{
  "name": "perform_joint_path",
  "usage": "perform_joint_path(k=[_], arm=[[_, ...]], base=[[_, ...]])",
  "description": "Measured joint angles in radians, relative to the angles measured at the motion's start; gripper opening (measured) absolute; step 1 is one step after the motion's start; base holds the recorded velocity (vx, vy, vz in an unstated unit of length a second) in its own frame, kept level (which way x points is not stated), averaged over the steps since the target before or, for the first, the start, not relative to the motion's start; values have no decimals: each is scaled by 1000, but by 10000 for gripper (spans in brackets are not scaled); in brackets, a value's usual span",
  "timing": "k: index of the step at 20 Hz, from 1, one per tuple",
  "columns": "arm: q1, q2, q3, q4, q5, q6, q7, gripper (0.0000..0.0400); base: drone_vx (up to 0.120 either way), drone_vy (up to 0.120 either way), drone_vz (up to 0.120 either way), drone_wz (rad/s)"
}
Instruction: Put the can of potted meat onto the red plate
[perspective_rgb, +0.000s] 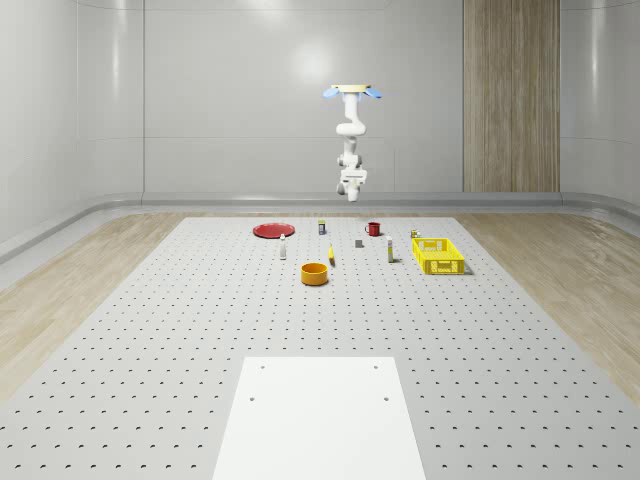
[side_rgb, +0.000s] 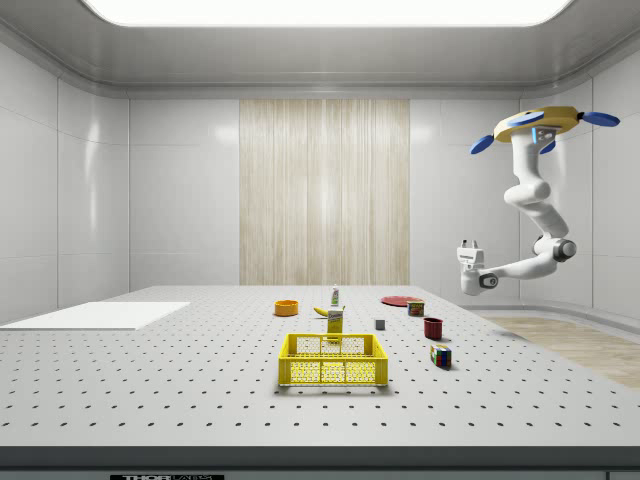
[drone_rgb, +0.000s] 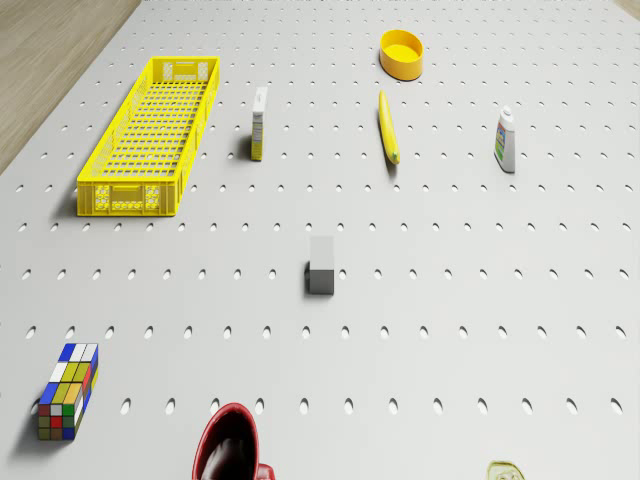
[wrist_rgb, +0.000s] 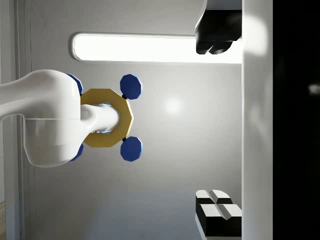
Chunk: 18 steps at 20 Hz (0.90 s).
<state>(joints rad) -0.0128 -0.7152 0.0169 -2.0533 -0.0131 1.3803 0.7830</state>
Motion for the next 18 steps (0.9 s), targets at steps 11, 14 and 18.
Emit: perform_joint_path(k=[11,14,18], arm=[[-20,-7,64,-10,-90,9,12,400],[-35,-10,114,-19,-160,13,21,400],[-72,-20,230,-53,-325,20,45,400]], base=[[36,-120,0,0],[0,-120,-13,0],[0,-120,-120,0]])
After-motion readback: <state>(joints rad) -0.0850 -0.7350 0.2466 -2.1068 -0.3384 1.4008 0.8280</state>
